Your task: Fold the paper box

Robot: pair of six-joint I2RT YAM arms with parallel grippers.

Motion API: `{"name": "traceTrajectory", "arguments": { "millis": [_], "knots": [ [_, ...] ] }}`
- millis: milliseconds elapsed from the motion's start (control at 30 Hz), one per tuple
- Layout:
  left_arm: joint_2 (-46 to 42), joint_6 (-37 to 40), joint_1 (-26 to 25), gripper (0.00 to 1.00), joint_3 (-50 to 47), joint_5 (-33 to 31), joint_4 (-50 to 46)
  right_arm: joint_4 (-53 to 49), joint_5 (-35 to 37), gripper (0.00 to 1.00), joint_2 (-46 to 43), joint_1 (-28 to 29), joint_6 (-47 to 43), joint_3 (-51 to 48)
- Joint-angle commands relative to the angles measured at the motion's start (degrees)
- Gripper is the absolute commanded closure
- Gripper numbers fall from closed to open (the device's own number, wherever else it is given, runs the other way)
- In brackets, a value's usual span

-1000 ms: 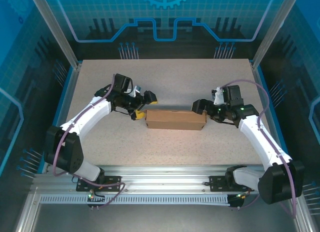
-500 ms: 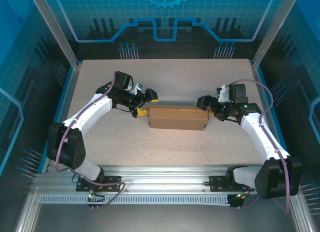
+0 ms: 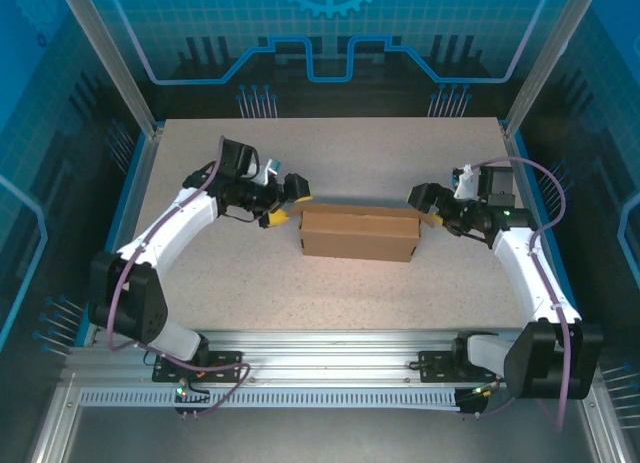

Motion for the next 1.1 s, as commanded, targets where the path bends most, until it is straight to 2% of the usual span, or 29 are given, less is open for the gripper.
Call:
{"name": "traceTrajectory", "arguments": {
  "millis": [0,33,167,300,367,733,1067],
  "knots": [
    [-5.05,9.44,0.37,0.01,-0.14,-2.04,0.27,-0.05,-0.66,0.0,-3.58,-1.24,-5.46,-0.33],
    [-6.12,11.66,0.37,0.01,-0.61,-2.82,0.12,-0.84,0.57,0.0,-4.41,-1.25,-6.93,-0.12],
    [-8.24,19.02,0.33,0.03,-0.95,-5.26,-3.05,-4.05,2.66,0.13,-7.56,-1.04,-11.13,0.25],
    [-7.2,22.36,0.37,0.1,0.47,-7.19,-6.7,-6.98,6.76,0.29,-9.54,-0.25,-13.65,0.08],
    [-6.62,23.24,0.29,0.13,1.13,-7.69,-7.54,-8.32,8.41,0.32,-9.72,0.24,-14.56,0.16],
    [-2.35,25.4,-1.72,0.28,5.55,-7.22,-9.62,-9.59,14.17,0.37,-7.48,4.45,-16.44,1.21],
    [1.3,26.44,-3.36,0.38,8.22,-7.36,-11.87,-9.31,14.7,0.53,-6.73,6.04,-16.6,1.44]
  ]
}}
